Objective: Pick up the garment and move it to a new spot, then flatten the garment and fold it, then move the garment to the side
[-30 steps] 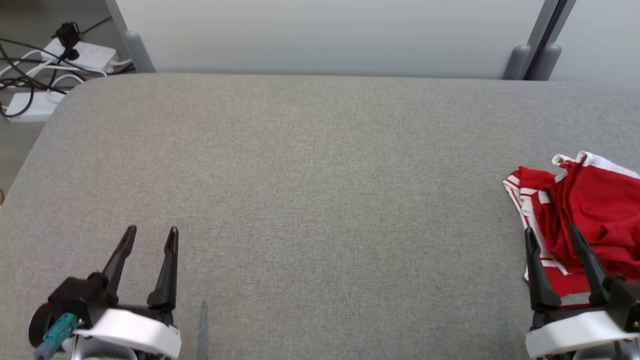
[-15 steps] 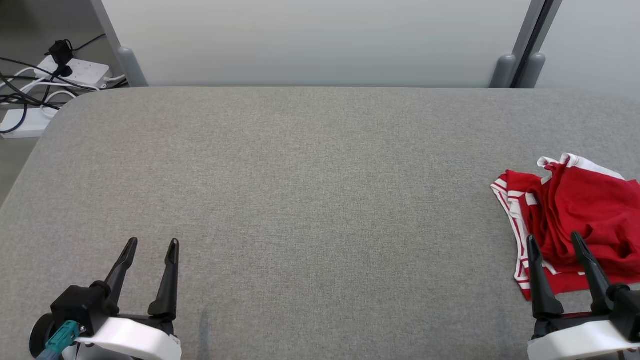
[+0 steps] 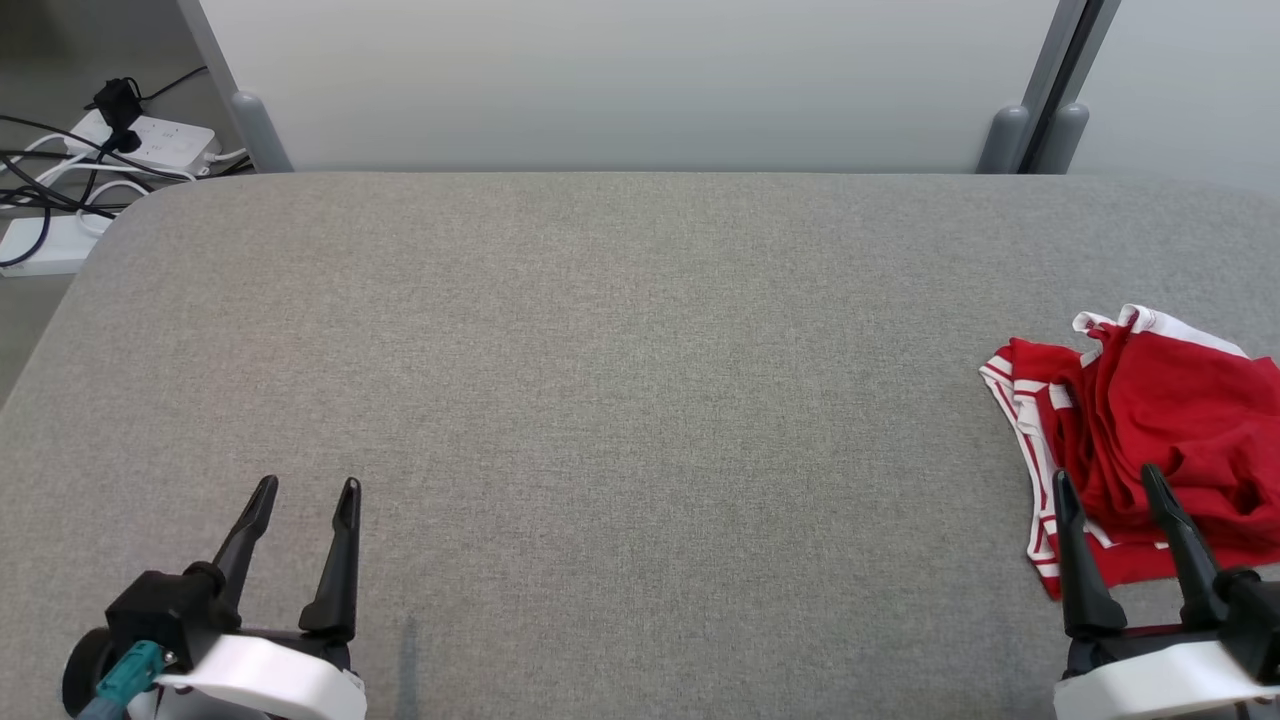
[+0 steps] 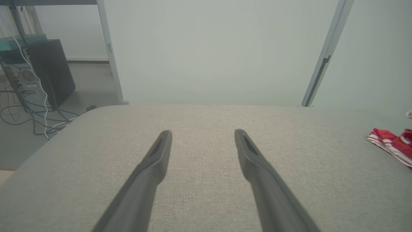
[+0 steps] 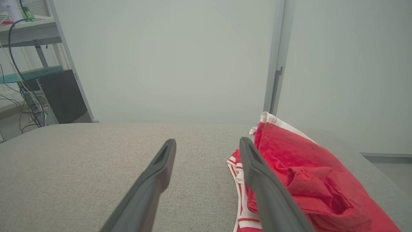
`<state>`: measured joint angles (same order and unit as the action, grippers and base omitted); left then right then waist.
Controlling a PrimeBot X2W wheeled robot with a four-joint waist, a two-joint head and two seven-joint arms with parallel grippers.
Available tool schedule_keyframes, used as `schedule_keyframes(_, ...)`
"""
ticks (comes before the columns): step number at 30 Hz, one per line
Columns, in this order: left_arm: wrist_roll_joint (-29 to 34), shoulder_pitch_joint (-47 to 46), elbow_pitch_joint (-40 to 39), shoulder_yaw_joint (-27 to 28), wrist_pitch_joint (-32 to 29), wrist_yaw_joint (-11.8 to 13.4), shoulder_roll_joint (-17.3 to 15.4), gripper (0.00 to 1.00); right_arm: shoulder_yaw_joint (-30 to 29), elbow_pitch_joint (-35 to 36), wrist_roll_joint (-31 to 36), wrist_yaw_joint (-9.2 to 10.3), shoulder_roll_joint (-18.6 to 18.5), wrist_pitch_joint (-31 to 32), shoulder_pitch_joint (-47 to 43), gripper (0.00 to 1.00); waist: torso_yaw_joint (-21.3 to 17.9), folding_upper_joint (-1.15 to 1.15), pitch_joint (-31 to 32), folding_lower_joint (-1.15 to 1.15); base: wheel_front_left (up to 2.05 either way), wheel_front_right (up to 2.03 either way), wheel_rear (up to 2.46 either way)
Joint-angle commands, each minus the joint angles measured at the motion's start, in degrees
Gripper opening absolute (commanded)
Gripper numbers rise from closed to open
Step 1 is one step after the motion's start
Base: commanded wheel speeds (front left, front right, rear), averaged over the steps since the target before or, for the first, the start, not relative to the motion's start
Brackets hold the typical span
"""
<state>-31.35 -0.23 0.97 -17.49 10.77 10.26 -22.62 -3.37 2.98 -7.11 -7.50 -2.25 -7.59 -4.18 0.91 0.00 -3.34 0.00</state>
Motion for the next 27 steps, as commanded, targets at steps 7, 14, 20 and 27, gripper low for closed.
schedule_keyframes(7, -1.77, 0.23, 1.36, 0.11, -0.41, -0.47, 1.44, 0.00, 0.42, -1.32, -2.45, 0.00, 0.16, 0.08, -0.19, 0.00, -0.02, 0.00, 0.08, 0.03, 0.00, 0.00, 0.00)
schedule_keyframes(14, -5.35, -0.08, 2.05, 1.34, -1.28, -1.42, 2.35, 0.00, 0.61, -2.39, -7.76, 0.00, -0.31, 0.62, 0.50, 0.00, -0.08, 0.00, 0.32, 0.02, 0.00, 0.00, 0.00)
schedule_keyframes(20, -8.38, -0.49, 2.81, 2.40, -2.01, -2.32, 3.16, 0.00, 0.79, -3.27, -12.14, 0.00, -0.61, 1.03, 1.15, 0.00, -0.12, 0.00, 0.43, 0.01, 0.00, 0.00, 0.00)
schedule_keyframes(27, -11.89, -0.90, 3.63, 3.64, -2.88, -3.35, 4.12, 0.00, 0.94, -4.17, -17.19, 0.00, -0.90, 1.55, 1.76, 0.00, -0.18, 0.00, 0.61, 0.00, 0.00, 0.00, 0.00)
